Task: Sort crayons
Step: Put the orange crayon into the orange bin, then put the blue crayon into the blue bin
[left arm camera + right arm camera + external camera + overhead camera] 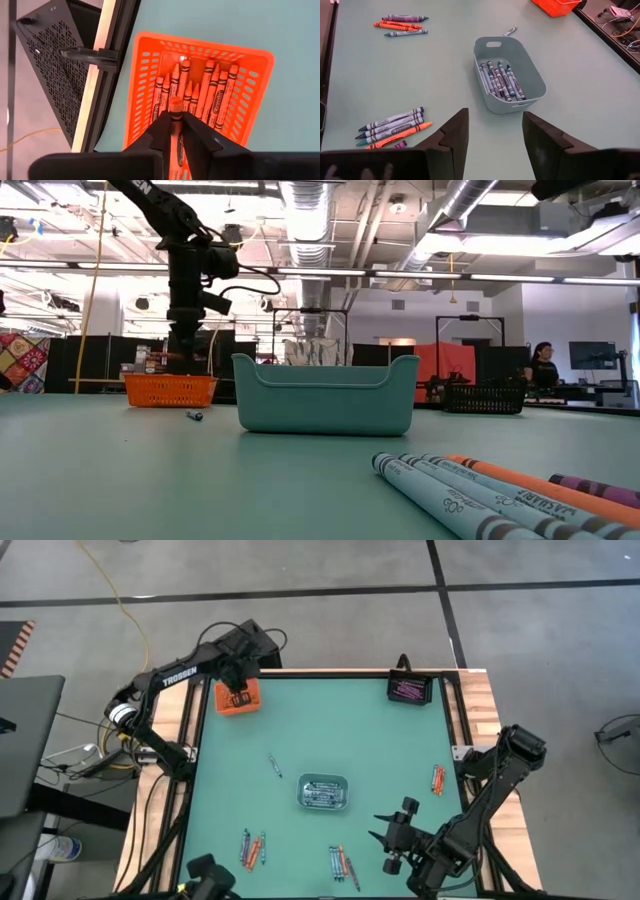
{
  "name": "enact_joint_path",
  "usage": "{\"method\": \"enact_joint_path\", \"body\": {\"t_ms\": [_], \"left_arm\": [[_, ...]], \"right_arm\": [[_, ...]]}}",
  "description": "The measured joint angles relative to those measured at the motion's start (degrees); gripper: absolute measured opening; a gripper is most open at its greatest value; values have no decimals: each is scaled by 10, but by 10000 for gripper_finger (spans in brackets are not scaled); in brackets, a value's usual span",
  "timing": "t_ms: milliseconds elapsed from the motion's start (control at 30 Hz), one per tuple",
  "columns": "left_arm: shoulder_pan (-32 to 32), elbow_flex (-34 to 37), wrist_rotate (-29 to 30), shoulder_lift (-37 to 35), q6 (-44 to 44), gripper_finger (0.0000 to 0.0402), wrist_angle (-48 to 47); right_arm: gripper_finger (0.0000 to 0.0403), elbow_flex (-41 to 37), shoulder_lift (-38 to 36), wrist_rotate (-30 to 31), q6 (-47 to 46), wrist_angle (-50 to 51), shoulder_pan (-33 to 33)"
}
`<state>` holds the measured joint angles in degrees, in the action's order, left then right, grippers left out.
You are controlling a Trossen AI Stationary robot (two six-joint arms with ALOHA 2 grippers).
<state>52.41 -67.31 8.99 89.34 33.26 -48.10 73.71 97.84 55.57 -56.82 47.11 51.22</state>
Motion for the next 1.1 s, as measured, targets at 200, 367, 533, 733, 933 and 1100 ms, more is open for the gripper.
{"method": "enact_joint_path", "body": {"t_ms": [200, 367, 533, 733, 933, 1100], "left_arm": [[2, 0, 5, 0, 0, 73, 0], [0, 0, 5, 0, -24, 107, -1], [-32, 0, -56, -12, -39, 118, -27], [-150, 0, -92, -32, -25, 119, -51], [-299, 14, -93, -31, 6, 119, -55], [-401, 75, -86, -30, 28, 119, 0]], "right_arm": [[177, 0, 0, 0, -2, -3, 0], [177, 0, 0, 0, -2, -4, 0], [177, 0, 0, 0, -1, -4, 0], [177, 0, 0, 1, 3, -3, -8], [177, 0, 0, 1, 3, -5, -16], [177, 0, 0, 1, 5, -9, -16]]}}
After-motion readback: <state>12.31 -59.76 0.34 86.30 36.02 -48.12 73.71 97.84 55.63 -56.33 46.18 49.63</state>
